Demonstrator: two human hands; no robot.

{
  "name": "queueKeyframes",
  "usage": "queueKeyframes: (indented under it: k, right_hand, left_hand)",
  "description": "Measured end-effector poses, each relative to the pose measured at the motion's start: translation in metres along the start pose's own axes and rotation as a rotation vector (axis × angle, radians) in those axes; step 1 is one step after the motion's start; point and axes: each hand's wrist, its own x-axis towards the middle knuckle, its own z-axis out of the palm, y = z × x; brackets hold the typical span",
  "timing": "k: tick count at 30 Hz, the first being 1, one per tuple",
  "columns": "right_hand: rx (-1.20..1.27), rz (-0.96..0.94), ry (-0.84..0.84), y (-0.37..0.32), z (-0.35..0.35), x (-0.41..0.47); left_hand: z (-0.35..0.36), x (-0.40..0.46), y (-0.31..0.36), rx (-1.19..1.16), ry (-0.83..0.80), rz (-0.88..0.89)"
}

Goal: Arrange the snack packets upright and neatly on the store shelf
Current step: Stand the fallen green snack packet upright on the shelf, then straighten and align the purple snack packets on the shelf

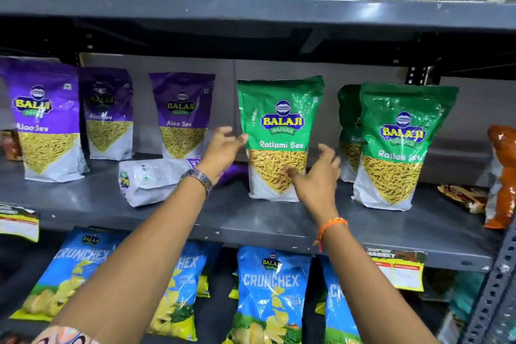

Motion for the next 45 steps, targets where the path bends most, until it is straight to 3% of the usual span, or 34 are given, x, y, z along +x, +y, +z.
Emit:
queueKeyframes:
  k: [2, 4, 7, 9, 14, 17, 22, 26, 32, 41, 45]
  right_hand:
    - [0.093, -0.216, 0.216, -0.019, 0.007, -0.024]
    - [0.188, -0.246, 0.141, -0.039, 0.032, -0.04]
    - [0.342, 0.015, -0.273, -0.067, 0.085, -0.05]
    - [0.389, 0.224, -0.459, -0.077, 0.125, -0.05]
    - [0.587, 0.532, -0.396, -0.087, 0.177, -0.039]
    - [0.667, 0.607, -0.319, -0.091, 0.189, -0.039]
    - [0.705, 0.504, -0.16, -0.112, 0.203, -0.046]
    - [0.797, 0.356, -0.094, -0.142, 0.197, -0.052]
    - [0.821, 0.131, -0.228, -0.191, 0.184, -0.027]
    - [0.716, 0.01, -0.377, -0.184, 0.203, -0.014]
    - [0.977, 0.095, -0.302, -0.171, 0.199, -0.01]
  left_hand:
    - [-0.042, 0.016, 0.008, 0.108, 0.126, 0.041]
    - [-0.085, 0.023, 0.014, 0.247, 0.219, 0.001]
    - [-0.147, 0.03, 0.008, 0.574, 0.174, -0.155]
    - [-0.184, 0.033, -0.002, 0.653, 0.09, -0.312]
    - [-0.224, 0.025, -0.032, 0.561, -0.138, -0.475]
    - [-0.234, 0.025, -0.047, 0.406, -0.193, -0.429]
    - [-0.26, 0.031, -0.055, 0.307, -0.298, -0.276]
    - [-0.279, 0.029, -0.061, 0.193, -0.254, -0.215]
    - [-0.276, 0.029, -0.068, -0.035, -0.106, -0.089]
    - [-0.256, 0.046, -0.092, 0.187, 0.008, -0.015]
    - [-0.261, 0.045, -0.099, 0.321, 0.043, 0.051]
